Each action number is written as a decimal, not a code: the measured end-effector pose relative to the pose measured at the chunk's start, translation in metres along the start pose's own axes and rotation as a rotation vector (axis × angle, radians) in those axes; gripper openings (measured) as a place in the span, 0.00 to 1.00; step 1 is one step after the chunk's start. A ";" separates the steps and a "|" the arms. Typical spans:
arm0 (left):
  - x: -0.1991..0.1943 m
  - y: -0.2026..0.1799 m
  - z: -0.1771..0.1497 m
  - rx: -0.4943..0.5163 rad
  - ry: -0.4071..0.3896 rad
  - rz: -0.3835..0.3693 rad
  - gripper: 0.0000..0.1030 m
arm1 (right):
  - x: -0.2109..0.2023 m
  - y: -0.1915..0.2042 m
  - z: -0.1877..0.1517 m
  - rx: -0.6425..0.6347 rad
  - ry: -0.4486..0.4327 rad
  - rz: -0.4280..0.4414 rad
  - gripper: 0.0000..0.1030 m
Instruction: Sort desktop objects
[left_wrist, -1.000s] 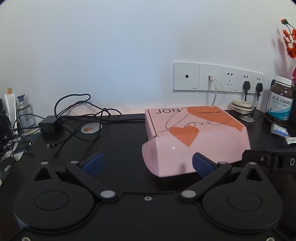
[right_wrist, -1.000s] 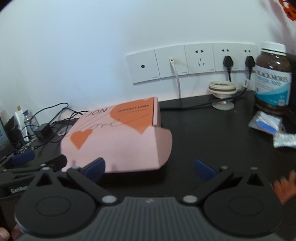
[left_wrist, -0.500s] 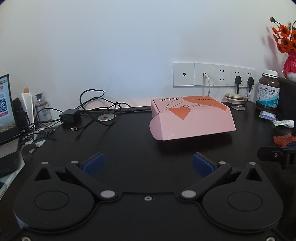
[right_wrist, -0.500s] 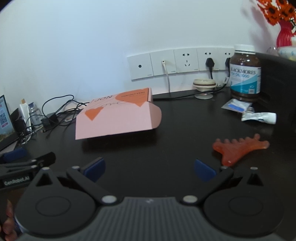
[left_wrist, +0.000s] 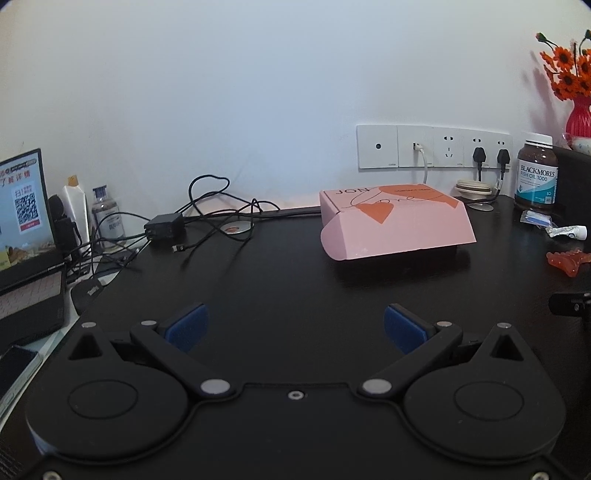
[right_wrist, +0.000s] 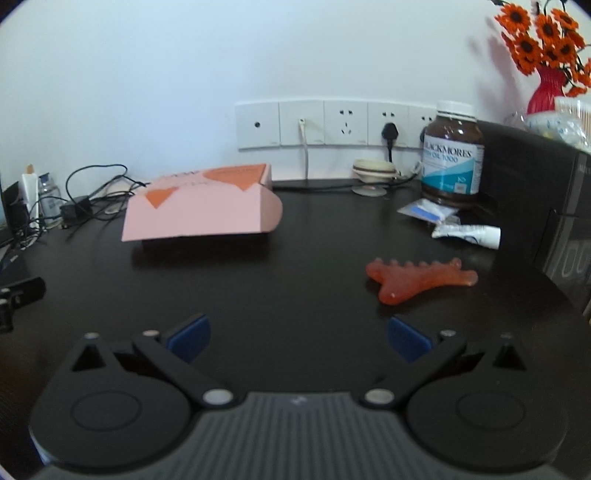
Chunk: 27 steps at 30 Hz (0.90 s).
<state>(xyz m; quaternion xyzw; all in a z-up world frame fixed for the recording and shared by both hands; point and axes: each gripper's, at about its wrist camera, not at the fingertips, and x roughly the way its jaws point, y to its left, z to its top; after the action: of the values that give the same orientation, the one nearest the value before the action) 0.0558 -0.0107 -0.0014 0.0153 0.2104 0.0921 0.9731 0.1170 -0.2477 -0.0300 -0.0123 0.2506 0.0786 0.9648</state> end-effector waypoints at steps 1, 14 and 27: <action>0.000 0.002 -0.001 -0.007 0.004 0.000 1.00 | 0.000 -0.001 -0.002 0.000 0.005 -0.001 0.99; 0.003 0.012 -0.007 -0.084 0.057 -0.036 1.00 | 0.001 -0.020 -0.008 0.119 -0.010 0.045 0.99; 0.008 0.011 -0.004 -0.084 0.071 -0.029 1.00 | 0.001 -0.020 -0.008 0.111 -0.015 0.069 0.99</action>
<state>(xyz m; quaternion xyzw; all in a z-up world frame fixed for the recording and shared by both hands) 0.0592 0.0012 -0.0079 -0.0318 0.2409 0.0874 0.9661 0.1168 -0.2674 -0.0380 0.0506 0.2476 0.0977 0.9626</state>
